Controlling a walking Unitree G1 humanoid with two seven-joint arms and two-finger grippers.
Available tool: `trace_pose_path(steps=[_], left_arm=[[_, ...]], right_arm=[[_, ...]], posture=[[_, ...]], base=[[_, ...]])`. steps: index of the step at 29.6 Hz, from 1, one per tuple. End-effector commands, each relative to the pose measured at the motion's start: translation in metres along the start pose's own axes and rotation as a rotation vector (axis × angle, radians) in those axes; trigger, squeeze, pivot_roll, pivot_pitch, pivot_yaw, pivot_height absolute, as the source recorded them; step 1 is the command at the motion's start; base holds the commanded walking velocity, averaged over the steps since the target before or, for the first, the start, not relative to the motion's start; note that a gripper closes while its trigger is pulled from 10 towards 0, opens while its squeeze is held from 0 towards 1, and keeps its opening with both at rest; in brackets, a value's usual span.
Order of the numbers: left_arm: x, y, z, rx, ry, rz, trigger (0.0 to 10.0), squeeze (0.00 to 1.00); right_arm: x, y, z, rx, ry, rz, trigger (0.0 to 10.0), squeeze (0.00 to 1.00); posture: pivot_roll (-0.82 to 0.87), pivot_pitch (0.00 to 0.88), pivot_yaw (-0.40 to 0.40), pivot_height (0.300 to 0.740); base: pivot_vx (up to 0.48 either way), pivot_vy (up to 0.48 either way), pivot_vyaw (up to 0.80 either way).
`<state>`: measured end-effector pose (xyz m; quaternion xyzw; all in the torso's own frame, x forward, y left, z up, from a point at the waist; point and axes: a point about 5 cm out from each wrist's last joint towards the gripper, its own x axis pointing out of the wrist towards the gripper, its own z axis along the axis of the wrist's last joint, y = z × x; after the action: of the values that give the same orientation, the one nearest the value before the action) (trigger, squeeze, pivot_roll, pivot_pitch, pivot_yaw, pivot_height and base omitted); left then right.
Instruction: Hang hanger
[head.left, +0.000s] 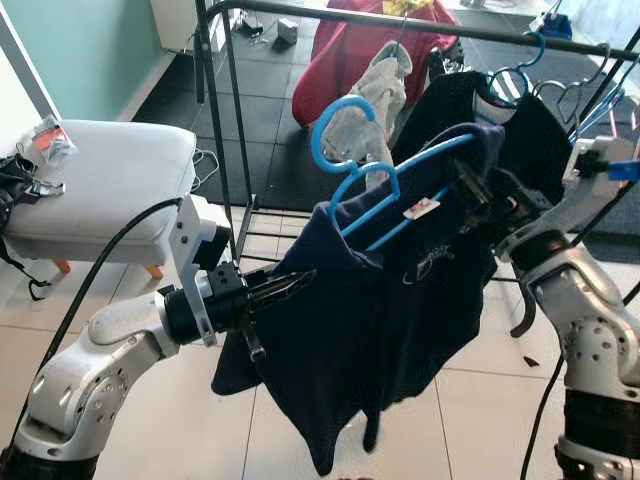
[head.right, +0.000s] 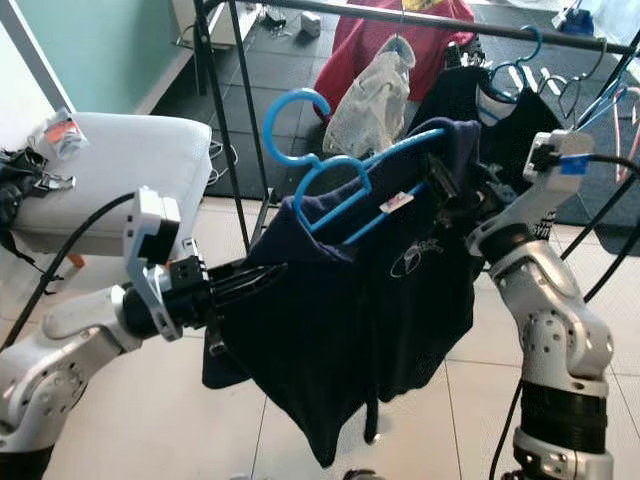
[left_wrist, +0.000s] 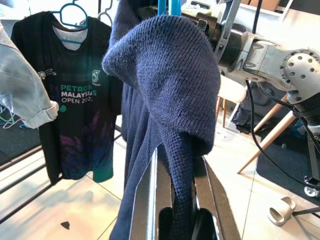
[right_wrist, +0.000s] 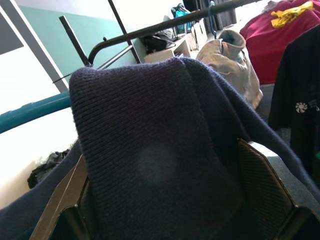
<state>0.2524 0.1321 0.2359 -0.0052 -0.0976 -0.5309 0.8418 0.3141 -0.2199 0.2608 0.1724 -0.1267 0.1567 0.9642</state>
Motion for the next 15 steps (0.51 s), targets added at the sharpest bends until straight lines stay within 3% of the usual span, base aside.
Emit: trace_pose_path(steps=[1,2,3,15], left_arm=[[0.002,-0.005,0.012,0.054,-0.027,-0.044,10.0,0.00],[0.002,-0.005,0.012,0.055,-0.028,-0.042,10.0,0.00],[0.002,-0.005,0.012,0.057,-0.027,-0.040,10.0,0.00],[0.001,-0.002,0.005,0.059,0.000,-0.022,10.0,0.00]], right_arm=[[-0.002,-0.007,0.000,-0.010,0.019,-0.036,8.2,0.00],[-0.002,-0.007,0.002,-0.004,0.007,-0.033,3.2,0.00],[-0.002,-0.007,0.003,0.001,-0.005,-0.031,0.0,0.00],[-0.001,-0.003,0.014,0.019,-0.091,-0.018,0.0,0.00]], posture=[[-0.07,0.183,-0.034,0.740],[-0.07,0.183,-0.034,0.740],[-0.07,0.183,-0.034,0.740],[-0.08,0.178,-0.034,0.740]], base=[[0.000,0.000,0.00],[0.000,0.000,0.00],[0.000,0.000,0.00],[0.000,0.000,0.00]])
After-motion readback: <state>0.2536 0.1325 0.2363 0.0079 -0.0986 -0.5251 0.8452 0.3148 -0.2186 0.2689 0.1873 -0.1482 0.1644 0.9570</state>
